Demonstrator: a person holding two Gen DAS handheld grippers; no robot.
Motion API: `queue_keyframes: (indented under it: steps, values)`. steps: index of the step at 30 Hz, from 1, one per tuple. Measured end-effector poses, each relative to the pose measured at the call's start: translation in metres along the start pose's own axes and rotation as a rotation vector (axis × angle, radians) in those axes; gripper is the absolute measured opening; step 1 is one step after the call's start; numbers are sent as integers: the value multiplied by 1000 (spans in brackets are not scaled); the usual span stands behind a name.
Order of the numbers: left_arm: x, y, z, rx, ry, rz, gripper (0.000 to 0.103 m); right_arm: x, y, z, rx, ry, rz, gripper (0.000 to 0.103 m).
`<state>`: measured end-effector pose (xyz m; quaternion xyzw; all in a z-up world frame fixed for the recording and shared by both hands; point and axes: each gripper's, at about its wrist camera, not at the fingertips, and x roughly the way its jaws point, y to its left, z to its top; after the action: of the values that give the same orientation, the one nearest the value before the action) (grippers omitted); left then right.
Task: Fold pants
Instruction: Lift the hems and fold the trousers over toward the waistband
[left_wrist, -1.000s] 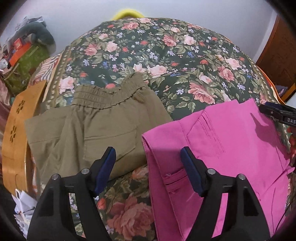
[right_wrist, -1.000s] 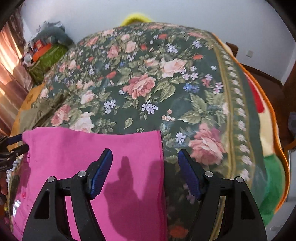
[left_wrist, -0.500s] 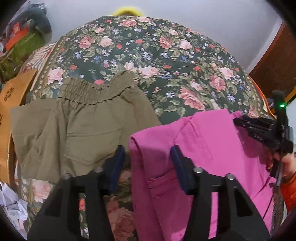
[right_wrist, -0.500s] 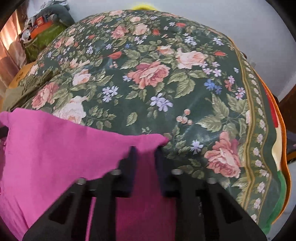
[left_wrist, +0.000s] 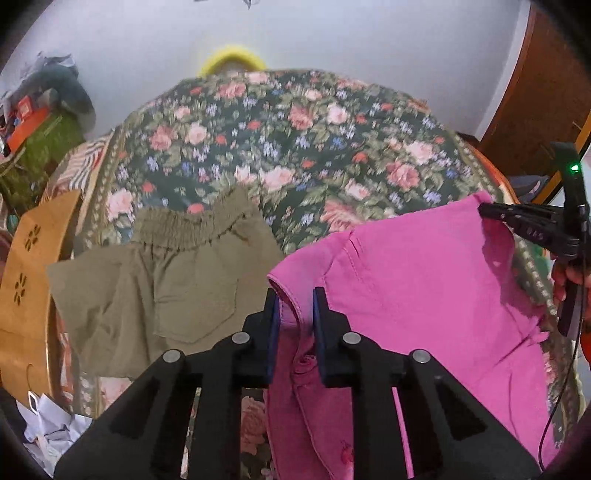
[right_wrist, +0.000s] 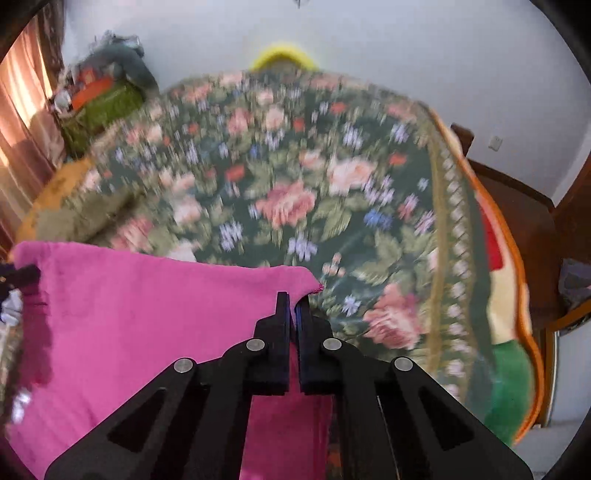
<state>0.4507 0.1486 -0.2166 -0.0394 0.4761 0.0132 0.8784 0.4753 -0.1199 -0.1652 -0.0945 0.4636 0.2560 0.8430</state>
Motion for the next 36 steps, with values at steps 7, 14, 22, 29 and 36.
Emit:
queue_keyframes:
  steps: [7, 14, 22, 29, 36]
  values:
    - [-47, -11, 20, 9, -56, -2, 17, -66, 11, 21, 35, -140, 21, 2]
    - [-89, -20, 7, 31, -86, 5, 17, -124, 21, 4, 36, -216, 32, 2]
    - [-119, -31, -34, 72, -96, 9, 17, -161, 33, -46, 63, -245, 55, 2]
    - [-140, -42, -71, 95, -104, 13, 17, -182, 37, -95, 97, -235, 61, 2]
    - [-149, -53, -118, 134, -77, 30, 17, -196, 45, -138, 98, -216, 77, 2]
